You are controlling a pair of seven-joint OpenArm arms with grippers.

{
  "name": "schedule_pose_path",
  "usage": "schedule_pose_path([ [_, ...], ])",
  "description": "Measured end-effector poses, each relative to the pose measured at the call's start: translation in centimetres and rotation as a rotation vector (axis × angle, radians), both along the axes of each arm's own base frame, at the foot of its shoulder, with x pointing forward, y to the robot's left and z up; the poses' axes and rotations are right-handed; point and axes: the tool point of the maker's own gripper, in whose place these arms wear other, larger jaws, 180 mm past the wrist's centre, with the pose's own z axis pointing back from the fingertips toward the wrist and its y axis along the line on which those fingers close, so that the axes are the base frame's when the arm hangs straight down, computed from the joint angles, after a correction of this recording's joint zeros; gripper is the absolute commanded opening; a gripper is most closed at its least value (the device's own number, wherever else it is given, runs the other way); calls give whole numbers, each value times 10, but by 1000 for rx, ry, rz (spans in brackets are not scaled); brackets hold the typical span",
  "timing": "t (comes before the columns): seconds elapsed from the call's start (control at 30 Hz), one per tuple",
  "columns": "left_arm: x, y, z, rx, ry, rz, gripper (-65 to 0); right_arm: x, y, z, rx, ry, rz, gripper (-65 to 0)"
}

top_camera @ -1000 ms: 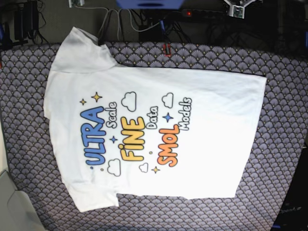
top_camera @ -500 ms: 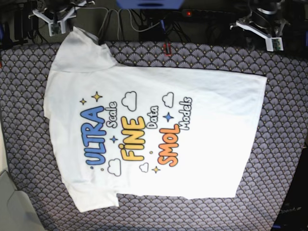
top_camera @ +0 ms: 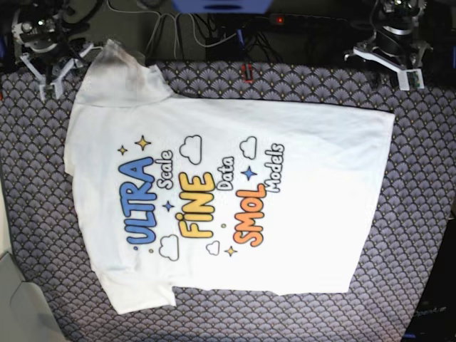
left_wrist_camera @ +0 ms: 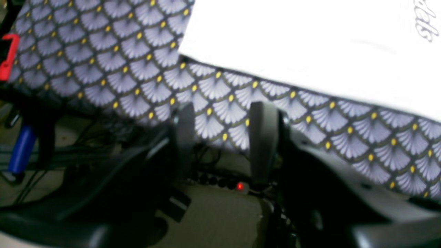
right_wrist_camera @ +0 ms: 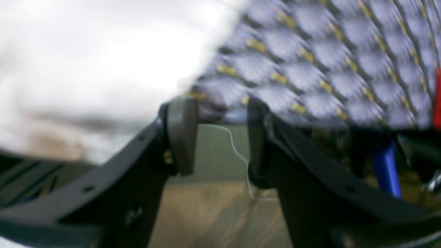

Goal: Fold the T-shirt properly
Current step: 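Move both grippers down toward the shirt's collar-side edge corners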

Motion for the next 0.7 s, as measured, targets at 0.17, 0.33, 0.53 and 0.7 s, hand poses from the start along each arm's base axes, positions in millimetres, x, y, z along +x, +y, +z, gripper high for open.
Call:
schedule_pose_path([
  [0.17, 1, 0, 1, -1, -5, 1, -393, -9, -20, -13, 6, 51, -51, -394],
  [0.33, 2, 0, 1, -1, -5, 1, -393, -12, -18, -14, 8, 52, -42, -396],
  [0.53, 2, 0, 1, -1, -5, 0, -393, -13, -20, -7, -17, 55, -37, -396],
  [0.7, 1, -1, 0, -5, -5, 5, -393, 4, -13, 18, -44, -25, -25, -396],
])
